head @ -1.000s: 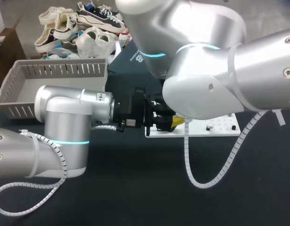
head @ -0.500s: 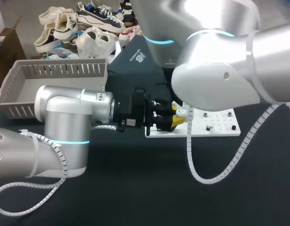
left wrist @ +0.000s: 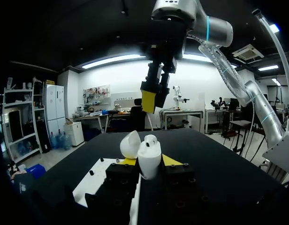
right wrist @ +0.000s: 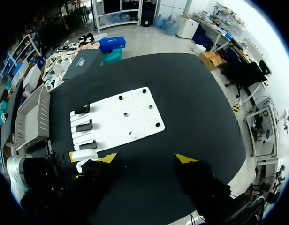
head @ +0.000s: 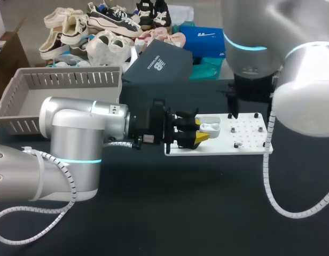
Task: Pick up each earbud case from the left stands, insert the matching earbuds, close the lid, and place the case in the box.
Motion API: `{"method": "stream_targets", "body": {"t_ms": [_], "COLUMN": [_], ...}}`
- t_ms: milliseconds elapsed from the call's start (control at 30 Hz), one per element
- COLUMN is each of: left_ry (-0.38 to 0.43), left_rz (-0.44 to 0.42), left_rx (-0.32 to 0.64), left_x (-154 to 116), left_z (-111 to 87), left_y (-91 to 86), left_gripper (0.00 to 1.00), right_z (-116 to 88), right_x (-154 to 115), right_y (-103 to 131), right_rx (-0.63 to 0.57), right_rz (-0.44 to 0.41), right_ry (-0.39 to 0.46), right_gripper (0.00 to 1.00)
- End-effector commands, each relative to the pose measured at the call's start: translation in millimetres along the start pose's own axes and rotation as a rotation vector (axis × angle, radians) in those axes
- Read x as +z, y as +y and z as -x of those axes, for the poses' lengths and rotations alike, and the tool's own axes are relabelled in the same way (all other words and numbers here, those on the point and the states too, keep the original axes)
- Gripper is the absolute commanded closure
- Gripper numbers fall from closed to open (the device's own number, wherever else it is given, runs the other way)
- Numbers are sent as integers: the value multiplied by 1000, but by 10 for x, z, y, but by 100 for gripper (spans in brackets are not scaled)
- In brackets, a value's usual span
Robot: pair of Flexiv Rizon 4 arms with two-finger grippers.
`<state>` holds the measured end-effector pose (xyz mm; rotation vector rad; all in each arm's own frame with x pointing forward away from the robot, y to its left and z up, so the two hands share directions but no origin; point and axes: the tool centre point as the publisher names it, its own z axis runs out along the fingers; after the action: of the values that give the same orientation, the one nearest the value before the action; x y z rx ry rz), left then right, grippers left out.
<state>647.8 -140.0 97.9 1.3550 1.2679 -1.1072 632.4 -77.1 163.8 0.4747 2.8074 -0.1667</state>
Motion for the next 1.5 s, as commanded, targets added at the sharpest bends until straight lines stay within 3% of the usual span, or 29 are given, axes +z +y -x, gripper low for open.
{"method": "stream_targets", "body": {"t_ms": [33, 367, 1000, 1500], "left_ry": [-2, -2, -2, 32], "left_rz": [3, 3, 3, 3], "left_rx": [1, 1, 1, 7], "left_x": [-1, -1, -1, -160], "left_z": [-5, -5, -5, -14], "left_y": [-9, -9, -9, -63], "left_gripper": [100, 100, 100, 100], "right_z": [19, 4, -61, -71], "right_x": [127, 429, 891, 1115], "right_y": [-163, -2, 206, 237], "right_rx": [2, -19, -16, 52], "right_rz": [189, 230, 222, 224], "right_ry": [15, 63, 117, 138], "right_gripper": [36, 33, 50, 52]}}
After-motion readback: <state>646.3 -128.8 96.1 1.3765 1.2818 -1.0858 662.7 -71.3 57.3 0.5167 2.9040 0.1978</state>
